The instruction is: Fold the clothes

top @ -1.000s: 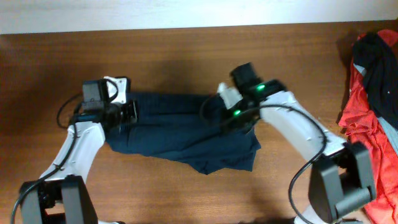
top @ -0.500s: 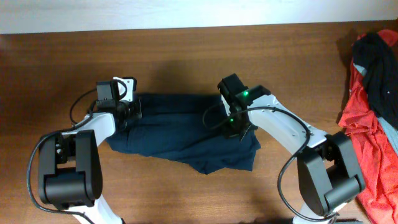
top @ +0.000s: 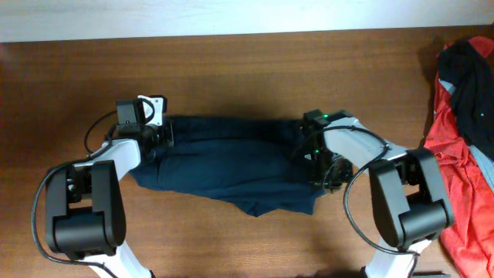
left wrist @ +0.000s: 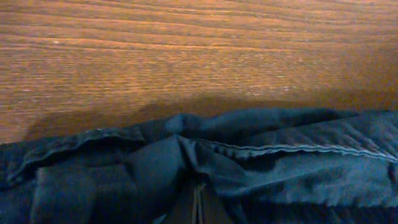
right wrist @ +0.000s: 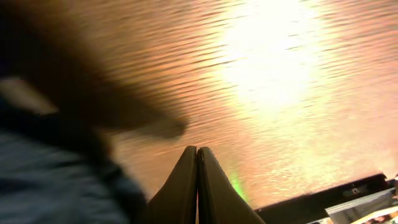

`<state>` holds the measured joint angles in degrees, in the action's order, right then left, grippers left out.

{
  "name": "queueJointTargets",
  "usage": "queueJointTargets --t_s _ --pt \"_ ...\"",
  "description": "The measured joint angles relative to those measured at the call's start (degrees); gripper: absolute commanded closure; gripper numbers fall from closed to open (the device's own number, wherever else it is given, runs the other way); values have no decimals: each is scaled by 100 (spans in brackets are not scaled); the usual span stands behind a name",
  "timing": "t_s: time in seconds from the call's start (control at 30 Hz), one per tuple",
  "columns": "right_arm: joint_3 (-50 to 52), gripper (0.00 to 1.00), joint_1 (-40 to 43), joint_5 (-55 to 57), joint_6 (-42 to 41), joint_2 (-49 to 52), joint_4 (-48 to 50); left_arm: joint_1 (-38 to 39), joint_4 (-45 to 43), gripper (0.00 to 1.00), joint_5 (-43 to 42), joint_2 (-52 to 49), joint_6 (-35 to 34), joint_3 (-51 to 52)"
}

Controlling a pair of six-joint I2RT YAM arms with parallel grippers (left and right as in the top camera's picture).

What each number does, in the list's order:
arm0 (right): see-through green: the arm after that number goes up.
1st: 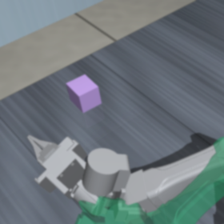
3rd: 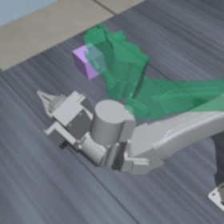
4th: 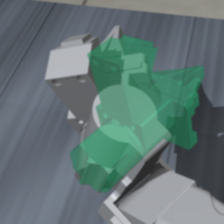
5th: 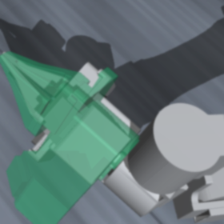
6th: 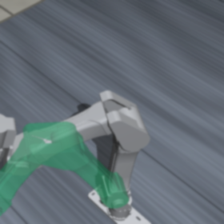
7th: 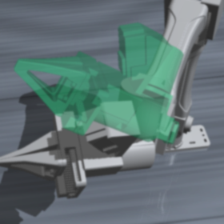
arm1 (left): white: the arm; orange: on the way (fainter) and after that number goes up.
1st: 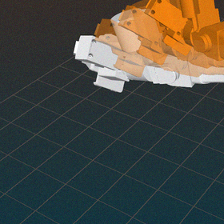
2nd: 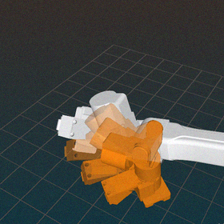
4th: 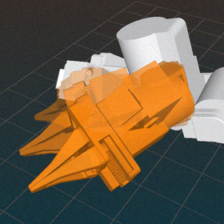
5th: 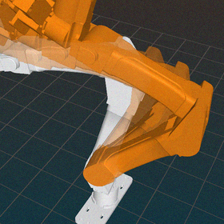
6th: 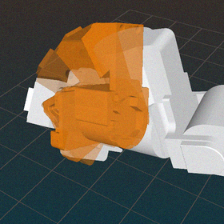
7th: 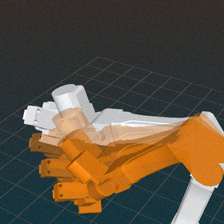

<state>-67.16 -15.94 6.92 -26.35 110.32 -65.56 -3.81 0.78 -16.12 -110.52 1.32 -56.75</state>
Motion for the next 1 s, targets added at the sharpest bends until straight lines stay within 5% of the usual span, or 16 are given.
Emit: queueJointTargets --t_s 0.13,0.27,0.57,0.87,1.0 --pt "-2 96 37 83 94 -13 -2 -52 120 99 -11 -2 0 -59" --pt "-111 96 37 72 350 -358 173 -68 411 85 -61 22 4 -201" --pt "-575 96 37 -1268 1202 -1665 2304 -79 1248 78 -468 1248 0 -544" --pt "-570 96 37 -2009 1309 -114 3700 70 1692 80 -181 1078 9 -603" --pt "-538 96 37 -2138 1303 310 3985 70 1670 91 -52 452 59 -603"
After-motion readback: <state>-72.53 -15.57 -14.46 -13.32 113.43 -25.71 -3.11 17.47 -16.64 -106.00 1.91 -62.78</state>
